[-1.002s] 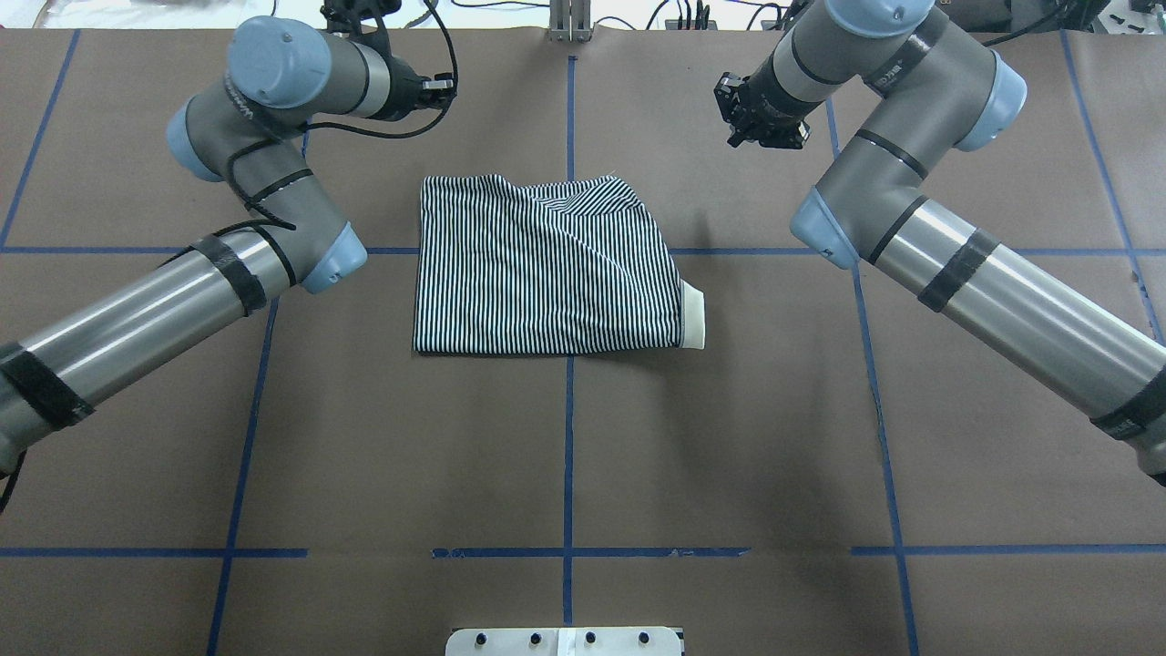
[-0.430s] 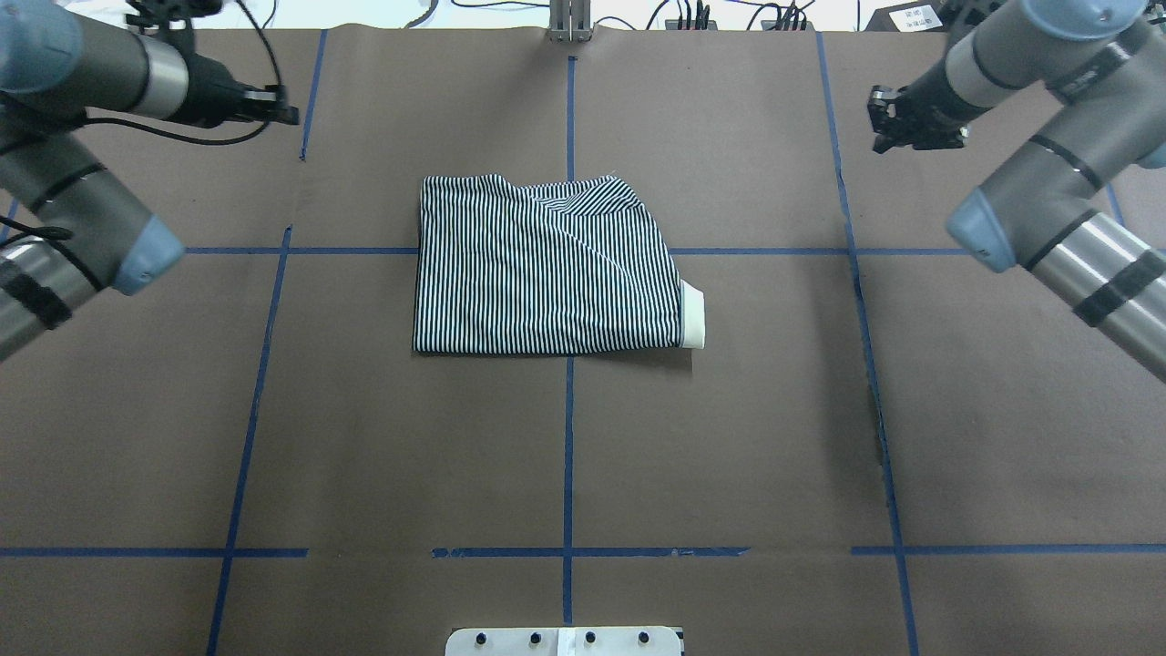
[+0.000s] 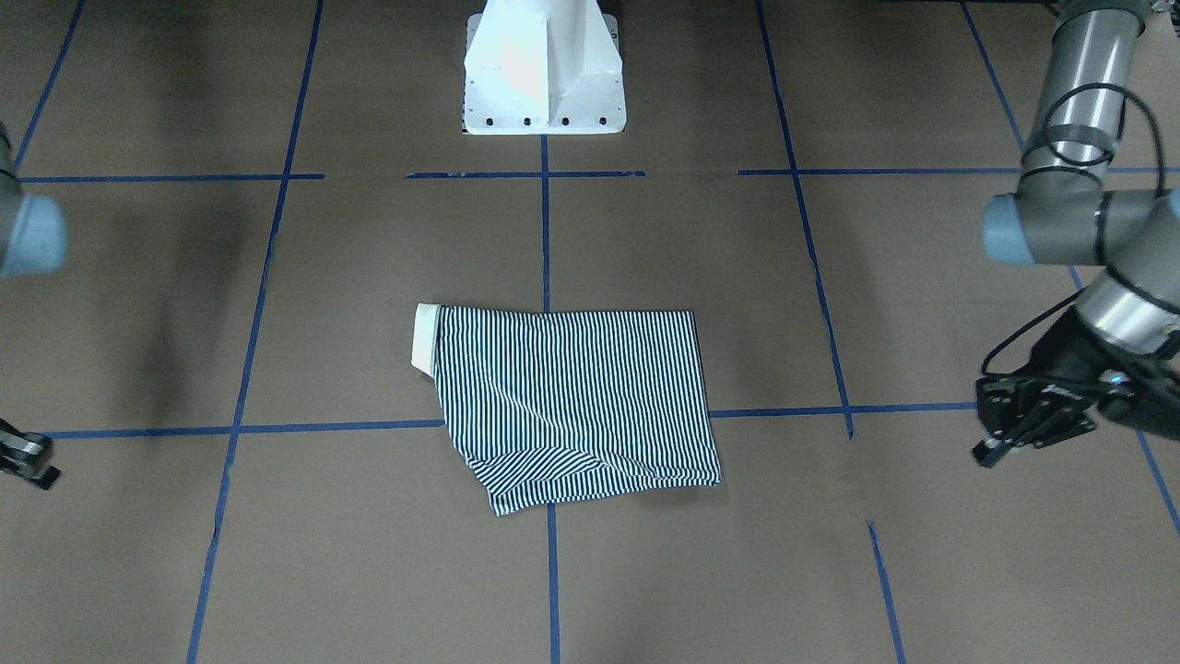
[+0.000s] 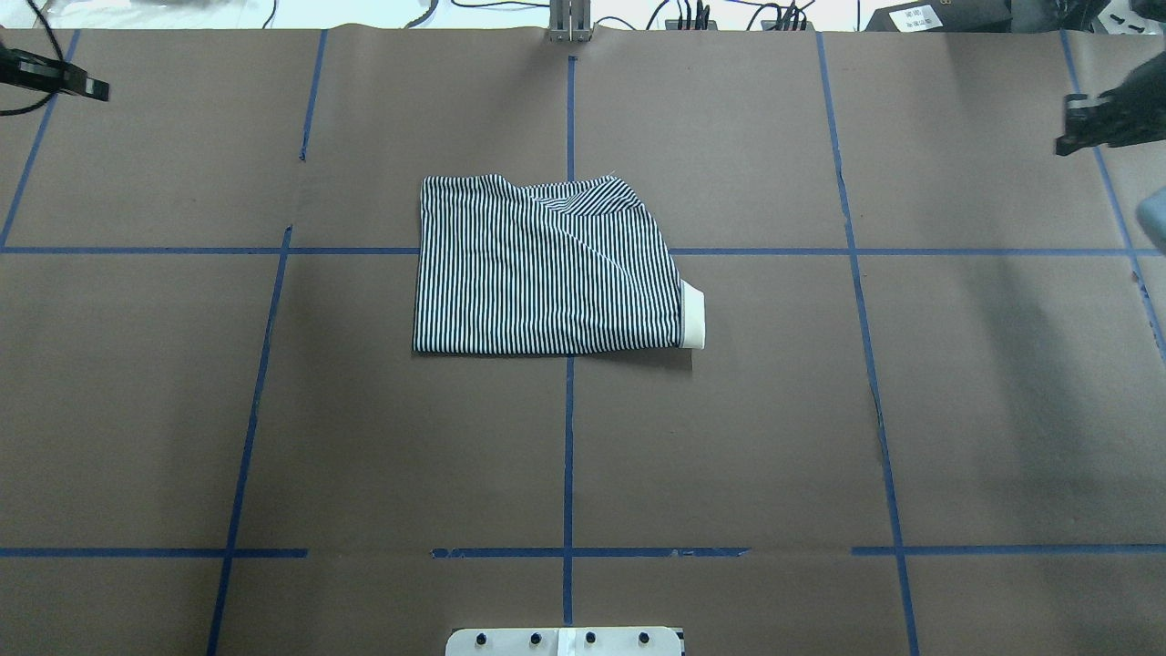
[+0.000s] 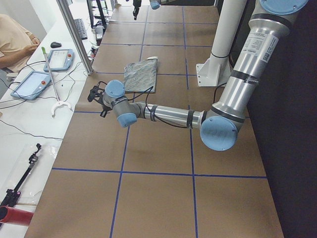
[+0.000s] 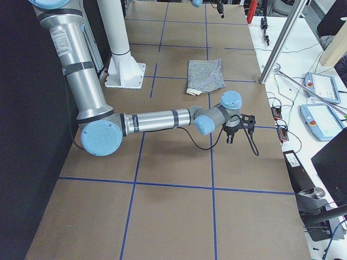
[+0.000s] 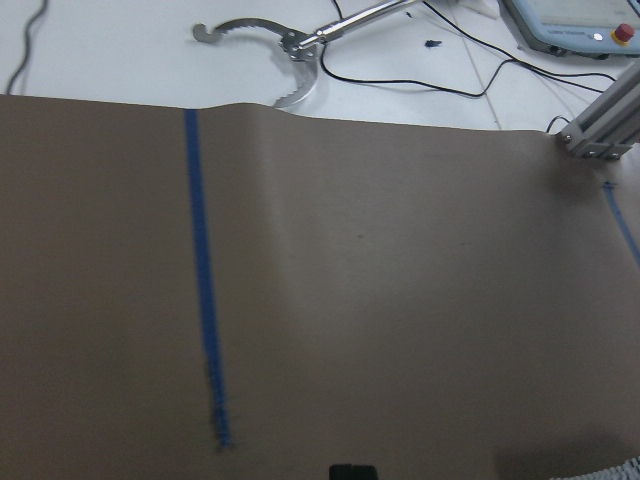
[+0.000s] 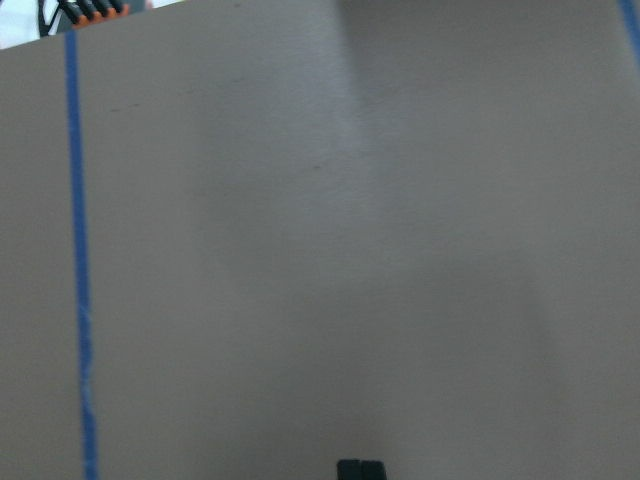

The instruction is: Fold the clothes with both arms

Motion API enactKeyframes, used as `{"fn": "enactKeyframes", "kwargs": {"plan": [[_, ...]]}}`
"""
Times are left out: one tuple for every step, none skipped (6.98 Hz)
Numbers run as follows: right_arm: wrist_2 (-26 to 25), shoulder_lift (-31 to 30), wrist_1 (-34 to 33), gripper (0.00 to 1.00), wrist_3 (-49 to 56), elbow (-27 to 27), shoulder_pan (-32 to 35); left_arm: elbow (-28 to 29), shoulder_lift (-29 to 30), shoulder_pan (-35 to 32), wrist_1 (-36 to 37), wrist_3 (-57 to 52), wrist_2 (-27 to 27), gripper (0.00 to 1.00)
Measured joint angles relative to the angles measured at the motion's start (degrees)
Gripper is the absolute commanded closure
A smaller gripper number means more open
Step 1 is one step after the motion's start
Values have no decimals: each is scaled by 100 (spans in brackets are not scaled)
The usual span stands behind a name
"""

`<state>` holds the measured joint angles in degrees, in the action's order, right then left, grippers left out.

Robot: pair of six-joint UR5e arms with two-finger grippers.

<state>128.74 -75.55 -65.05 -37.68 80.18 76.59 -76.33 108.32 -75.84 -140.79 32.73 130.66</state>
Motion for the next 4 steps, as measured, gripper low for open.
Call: {"fn": "enactKeyframes", "kwargs": {"plan": [[200,-181,-492,100,1041,75,505,-209,-79,-543,743,-882,180,100],[354,-343,-1150,84,1985,292,891,-538,-127,-935,1822,-1757,230,100],[400,-627,-1679,55,2576,662,1093,-889,-217,-1166,2909,-2440,221,100],[400,-1011,-1960,1,2841,1077,1174,-1232,-492,-1281,3837,-2916,215,57]]}}
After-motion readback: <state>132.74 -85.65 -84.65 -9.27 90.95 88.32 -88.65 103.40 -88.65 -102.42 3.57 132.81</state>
